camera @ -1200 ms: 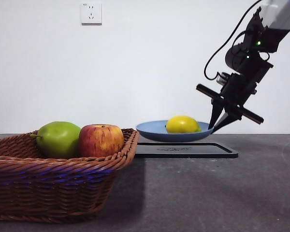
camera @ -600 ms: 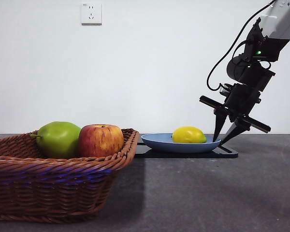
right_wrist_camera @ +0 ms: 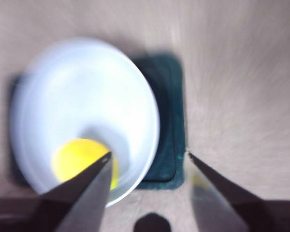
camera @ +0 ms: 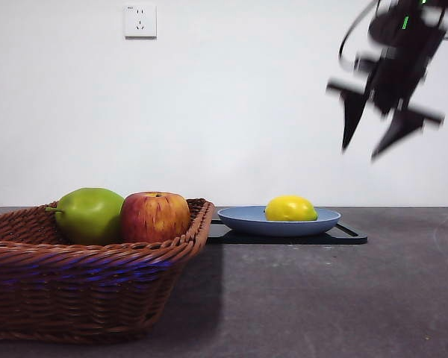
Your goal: Take the lemon from the basket,put the lemon in the plate,hand out the plate
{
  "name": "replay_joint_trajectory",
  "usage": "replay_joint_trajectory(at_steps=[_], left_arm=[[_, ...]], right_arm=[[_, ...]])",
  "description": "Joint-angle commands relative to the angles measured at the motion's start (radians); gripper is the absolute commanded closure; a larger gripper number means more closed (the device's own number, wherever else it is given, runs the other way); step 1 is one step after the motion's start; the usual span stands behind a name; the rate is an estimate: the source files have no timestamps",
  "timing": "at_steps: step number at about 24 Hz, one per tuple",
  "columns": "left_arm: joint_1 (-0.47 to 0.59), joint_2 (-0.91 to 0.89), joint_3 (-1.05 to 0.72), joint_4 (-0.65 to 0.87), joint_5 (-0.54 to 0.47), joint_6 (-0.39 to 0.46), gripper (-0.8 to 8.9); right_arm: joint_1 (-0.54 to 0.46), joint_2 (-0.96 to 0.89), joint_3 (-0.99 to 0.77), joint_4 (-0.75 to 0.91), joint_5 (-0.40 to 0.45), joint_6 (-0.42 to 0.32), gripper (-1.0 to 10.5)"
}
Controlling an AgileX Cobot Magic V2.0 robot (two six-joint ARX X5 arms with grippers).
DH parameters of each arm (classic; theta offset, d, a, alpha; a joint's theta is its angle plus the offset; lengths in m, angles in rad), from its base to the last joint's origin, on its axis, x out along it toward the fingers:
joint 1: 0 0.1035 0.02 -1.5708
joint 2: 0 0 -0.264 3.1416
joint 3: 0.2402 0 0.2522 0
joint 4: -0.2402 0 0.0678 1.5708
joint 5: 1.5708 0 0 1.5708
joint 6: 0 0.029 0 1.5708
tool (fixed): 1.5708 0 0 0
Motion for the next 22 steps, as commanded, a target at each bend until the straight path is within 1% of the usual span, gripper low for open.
replay_joint_trajectory(at_steps=[1, 3, 5, 7, 8, 9, 10, 11, 13, 19, 22], left_arm=[[-0.011, 0.031, 0.016, 0.062, -0.031, 0.061, 7.15], [0.003, 0.052, 0.016, 0.097, -0.050, 0.111, 8.11], [0.041, 0.055, -0.005, 0.152, -0.050, 0.141, 8.08], [0.089, 0.047, -0.065, 0.233, -0.040, 0.151, 8.08], [0.114, 0.040, -0.103, 0.267, -0.019, 0.152, 8.08], [0.144, 0.028, -0.160, 0.314, 0.011, 0.160, 8.08], [0.179, 0.011, -0.222, 0.364, 0.036, 0.178, 8.08], [0.213, -0.009, -0.286, 0.416, 0.053, 0.178, 8.08], [0.264, -0.049, -0.393, 0.506, 0.108, 0.178, 8.08], [0.402, -0.196, -0.639, 0.726, 0.222, 0.177, 8.08], [0.485, -0.351, -0.803, 0.857, 0.283, 0.170, 8.08]], right_arm=[[0.019, -0.095, 0.029, -0.018, 0.003, -0.093, 7.9], [0.033, -0.195, 0.029, -0.029, 0.003, -0.131, 8.9], [0.051, -0.289, 0.028, -0.029, 0.005, -0.164, 9.4], [0.068, -0.372, 0.026, -0.029, 0.011, -0.169, 9.4], [0.077, -0.412, 0.019, -0.025, 0.016, -0.169, 9.4], [0.092, -0.455, 0.000, -0.010, 0.046, -0.172, 9.4], [0.110, -0.499, -0.029, 0.010, 0.089, -0.189, 9.4], [0.128, -0.541, -0.060, 0.023, 0.133, -0.200, 9.4], [0.151, -0.610, -0.126, 0.064, 0.162, -0.206, 9.4], [0.169, -0.816, -0.396, 0.236, 0.165, -0.206, 9.4], [0.175, -1.001, -0.671, 0.415, 0.166, -0.201, 9.4]])
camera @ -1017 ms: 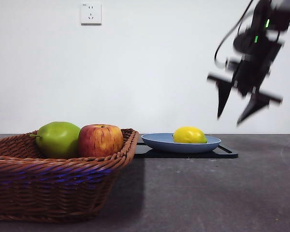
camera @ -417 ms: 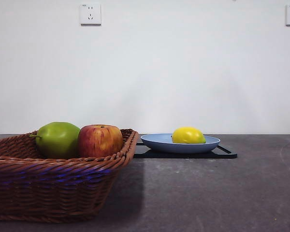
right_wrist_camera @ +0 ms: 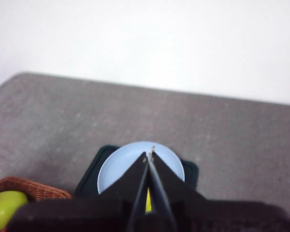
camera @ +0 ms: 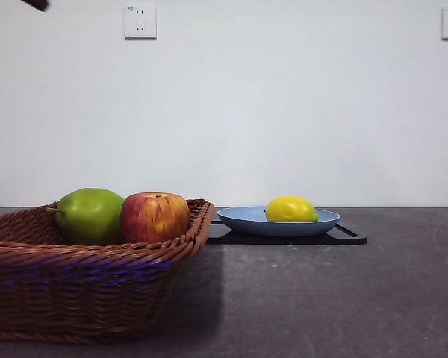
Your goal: Take the lemon from the basket,put the lemon in the plate,hand out the plate
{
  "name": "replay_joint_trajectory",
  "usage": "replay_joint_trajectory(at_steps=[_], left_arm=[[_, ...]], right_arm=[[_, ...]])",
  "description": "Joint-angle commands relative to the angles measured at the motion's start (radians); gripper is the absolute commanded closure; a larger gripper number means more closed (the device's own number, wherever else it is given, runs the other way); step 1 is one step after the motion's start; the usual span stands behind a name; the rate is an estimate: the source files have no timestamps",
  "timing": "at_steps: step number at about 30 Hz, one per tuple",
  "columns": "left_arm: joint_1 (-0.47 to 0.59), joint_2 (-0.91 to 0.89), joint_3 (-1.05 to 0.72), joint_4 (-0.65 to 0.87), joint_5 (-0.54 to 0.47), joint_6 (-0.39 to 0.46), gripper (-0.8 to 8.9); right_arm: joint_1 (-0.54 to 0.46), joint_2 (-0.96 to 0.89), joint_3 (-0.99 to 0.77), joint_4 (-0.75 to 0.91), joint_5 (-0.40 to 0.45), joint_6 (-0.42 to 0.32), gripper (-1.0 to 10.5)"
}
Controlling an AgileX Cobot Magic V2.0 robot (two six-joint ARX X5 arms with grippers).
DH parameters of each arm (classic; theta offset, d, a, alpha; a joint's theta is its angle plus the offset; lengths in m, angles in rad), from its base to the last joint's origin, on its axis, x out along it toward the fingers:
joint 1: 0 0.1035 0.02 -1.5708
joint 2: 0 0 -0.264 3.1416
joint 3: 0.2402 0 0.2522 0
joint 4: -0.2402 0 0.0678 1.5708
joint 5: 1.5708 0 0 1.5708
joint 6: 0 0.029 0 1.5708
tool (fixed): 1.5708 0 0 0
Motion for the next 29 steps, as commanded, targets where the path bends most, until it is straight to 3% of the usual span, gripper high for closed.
replay_joint_trajectory(at_steps=[1, 5, 11, 29], left_arm=[[0.036, -0.103, -0.090, 0.078, 0.029, 0.003, 8.08], [0.069, -0.299, -0.264, 0.131, 0.032, -0.059, 8.08], [0.069, -0.499, -0.397, 0.115, 0.058, -0.104, 8.08], [0.069, -0.549, -0.401, 0.116, 0.051, -0.097, 8.04]], right_arm=[[0.016, -0.109, -0.184, 0.122, 0.005, 0.010, 9.4], [0.042, -0.309, -0.460, 0.298, 0.030, 0.024, 9.4], [0.072, -0.497, -0.675, 0.390, 0.064, 0.071, 9.4], [0.072, -0.520, -0.695, 0.390, 0.082, 0.077, 9.4]])
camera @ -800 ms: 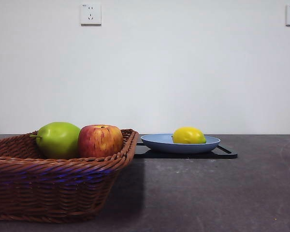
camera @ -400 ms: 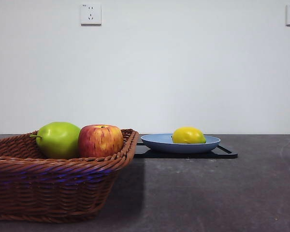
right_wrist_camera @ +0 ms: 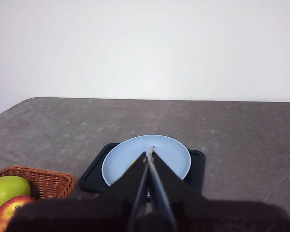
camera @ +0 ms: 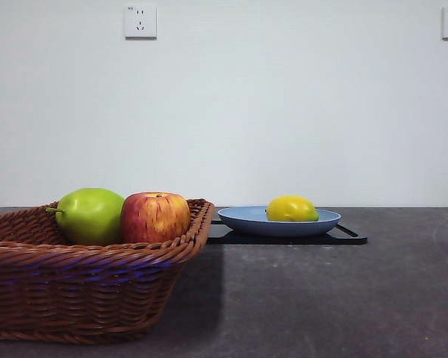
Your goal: Take the lemon from the basket,put the lemon in the plate,hand out the plate
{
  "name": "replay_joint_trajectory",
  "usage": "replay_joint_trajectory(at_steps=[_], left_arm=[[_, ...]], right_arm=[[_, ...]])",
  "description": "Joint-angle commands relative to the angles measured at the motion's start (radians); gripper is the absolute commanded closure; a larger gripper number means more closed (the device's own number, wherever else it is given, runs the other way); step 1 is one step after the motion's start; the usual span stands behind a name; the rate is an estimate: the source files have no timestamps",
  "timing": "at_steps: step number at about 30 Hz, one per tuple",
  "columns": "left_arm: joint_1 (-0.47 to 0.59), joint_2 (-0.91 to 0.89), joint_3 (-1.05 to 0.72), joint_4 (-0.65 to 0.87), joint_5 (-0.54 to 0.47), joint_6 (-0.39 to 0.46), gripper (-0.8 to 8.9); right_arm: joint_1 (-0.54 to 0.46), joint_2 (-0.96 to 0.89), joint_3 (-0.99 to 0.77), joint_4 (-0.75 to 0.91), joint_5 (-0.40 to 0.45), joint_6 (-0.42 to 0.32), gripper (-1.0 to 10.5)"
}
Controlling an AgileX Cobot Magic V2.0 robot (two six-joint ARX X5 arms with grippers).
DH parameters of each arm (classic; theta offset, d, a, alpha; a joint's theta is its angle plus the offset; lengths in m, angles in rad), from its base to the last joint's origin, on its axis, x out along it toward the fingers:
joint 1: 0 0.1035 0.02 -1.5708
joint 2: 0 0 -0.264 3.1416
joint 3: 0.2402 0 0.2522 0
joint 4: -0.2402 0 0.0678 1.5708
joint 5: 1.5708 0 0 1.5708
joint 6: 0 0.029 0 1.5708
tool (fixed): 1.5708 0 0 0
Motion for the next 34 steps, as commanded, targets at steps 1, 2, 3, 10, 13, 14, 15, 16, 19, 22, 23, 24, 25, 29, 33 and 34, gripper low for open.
replay_joint_trajectory(at_steps=[1, 2, 3, 10, 13, 14, 15, 16, 19, 22, 23, 24, 25, 29, 33, 34], left_arm=[[-0.001, 0.003, 0.008, 0.009, -0.001, -0.006, 8.04], [-0.001, 0.003, 0.008, 0.009, -0.001, -0.006, 8.04], [-0.001, 0.002, 0.008, 0.000, -0.001, 0.006, 8.04], [0.175, -0.163, -0.043, -0.094, -0.079, 0.084, 8.04], [0.259, -0.237, -0.126, -0.075, -0.081, 0.073, 8.04], [0.284, -0.260, -0.161, -0.063, -0.080, 0.073, 8.04], [0.306, -0.281, -0.197, -0.045, -0.079, 0.071, 8.04], [0.321, -0.298, -0.227, -0.029, -0.074, 0.064, 8.04], [0.354, -0.336, -0.327, 0.026, -0.073, 0.032, 8.04], [0.364, -0.339, -0.407, 0.081, -0.072, 0.011, 8.04], [0.365, -0.339, -0.428, 0.093, -0.065, 0.012, 8.04], [0.365, -0.339, -0.450, 0.107, -0.051, 0.013, 8.04], [0.365, -0.339, -0.468, 0.122, -0.048, 0.013, 8.04], [0.365, -0.339, -0.539, 0.177, -0.047, 0.008, 8.04], [0.365, -0.339, -0.555, 0.205, -0.047, -0.014, 8.04], [0.365, -0.339, -0.555, 0.204, -0.047, -0.013, 8.04]], right_arm=[[0.004, 0.003, 0.008, 0.010, 0.000, 0.008, 9.4], [0.004, 0.003, 0.008, 0.010, 0.000, 0.008, 9.4], [0.004, 0.003, 0.008, 0.010, 0.000, 0.008, 9.4], [0.004, 0.003, 0.008, 0.011, 0.000, 0.008, 9.4], [0.004, 0.003, 0.008, 0.011, 0.000, 0.008, 9.4], [0.004, 0.003, 0.008, 0.011, 0.000, 0.008, 9.4], [0.004, 0.003, 0.008, 0.012, 0.000, 0.008, 9.4], [0.004, 0.003, 0.008, 0.012, 0.000, 0.008, 9.4], [0.004, 0.003, 0.008, 0.012, 0.000, 0.008, 9.4], [0.004, 0.003, 0.008, 0.012, 0.000, 0.008, 9.4], [0.004, 0.003, 0.008, 0.012, 0.000, 0.008, 9.4], [0.004, 0.003, 0.008, 0.013, 0.000, 0.008, 9.4], [0.004, 0.003, 0.008, 0.013, 0.000, 0.008, 9.4], [0.004, 0.003, 0.008, 0.013, 0.000, 0.008, 9.4], [0.004, 0.003, 0.008, 0.014, 0.000, 0.008, 9.4], [0.004, 0.003, 0.008, 0.014, 0.000, 0.008, 9.4]])
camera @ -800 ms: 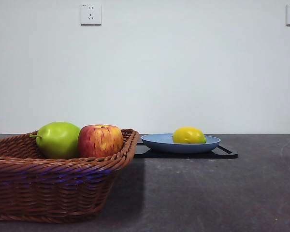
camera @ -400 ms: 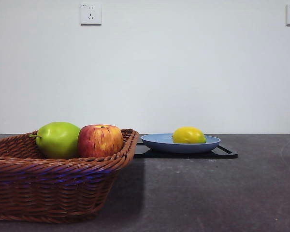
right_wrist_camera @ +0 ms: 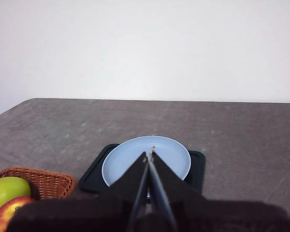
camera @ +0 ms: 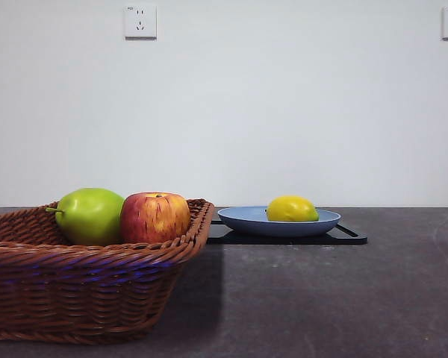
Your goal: Take the lemon from the basket,put the lemon in the plate,hand out the plate
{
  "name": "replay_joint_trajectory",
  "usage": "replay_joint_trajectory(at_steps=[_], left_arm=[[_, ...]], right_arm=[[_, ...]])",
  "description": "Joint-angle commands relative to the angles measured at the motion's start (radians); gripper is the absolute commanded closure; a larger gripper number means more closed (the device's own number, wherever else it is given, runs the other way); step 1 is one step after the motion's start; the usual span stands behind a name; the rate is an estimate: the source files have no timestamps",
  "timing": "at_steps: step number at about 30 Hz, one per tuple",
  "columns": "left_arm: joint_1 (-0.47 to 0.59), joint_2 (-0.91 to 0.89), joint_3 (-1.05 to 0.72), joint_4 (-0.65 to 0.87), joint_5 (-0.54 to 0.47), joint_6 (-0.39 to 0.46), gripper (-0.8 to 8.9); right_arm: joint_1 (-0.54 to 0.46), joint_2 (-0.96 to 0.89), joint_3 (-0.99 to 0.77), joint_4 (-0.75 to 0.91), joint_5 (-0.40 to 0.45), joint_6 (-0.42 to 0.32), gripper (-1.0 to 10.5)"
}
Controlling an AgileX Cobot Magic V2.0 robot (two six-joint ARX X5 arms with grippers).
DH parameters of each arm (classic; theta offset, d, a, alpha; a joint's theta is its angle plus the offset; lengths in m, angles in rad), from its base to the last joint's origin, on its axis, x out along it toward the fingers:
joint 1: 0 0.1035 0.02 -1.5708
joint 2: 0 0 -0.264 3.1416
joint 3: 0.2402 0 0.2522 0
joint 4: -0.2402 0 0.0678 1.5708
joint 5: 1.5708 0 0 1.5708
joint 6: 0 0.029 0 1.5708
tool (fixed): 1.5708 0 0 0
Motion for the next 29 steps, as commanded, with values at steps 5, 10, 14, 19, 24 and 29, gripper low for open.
replay_joint_trajectory(at_steps=[5, 10, 14, 19, 24, 29], left_arm=[[0.002, -0.002, -0.010, 0.005, -0.003, -0.016, 8.04], [0.002, -0.002, -0.010, 0.005, -0.003, -0.016, 8.04], [0.002, -0.002, -0.010, 0.005, -0.003, -0.016, 8.04], [0.002, -0.002, -0.010, 0.005, -0.003, -0.016, 8.04], [0.002, -0.002, -0.010, 0.005, -0.003, -0.016, 8.04], [0.002, -0.002, -0.010, 0.005, -0.003, -0.016, 8.04]], right_arm=[[0.004, 0.003, 0.008, 0.013, 0.000, 0.008, 9.4], [0.004, 0.003, 0.008, 0.014, 0.000, 0.008, 9.4], [0.004, 0.003, 0.008, 0.014, 0.000, 0.008, 9.4], [0.004, 0.003, 0.008, 0.014, 0.000, 0.008, 9.4], [0.004, 0.002, 0.008, 0.014, 0.022, -0.066, 9.4], [0.013, -0.098, 0.005, 0.000, 0.158, -0.142, 9.4]])
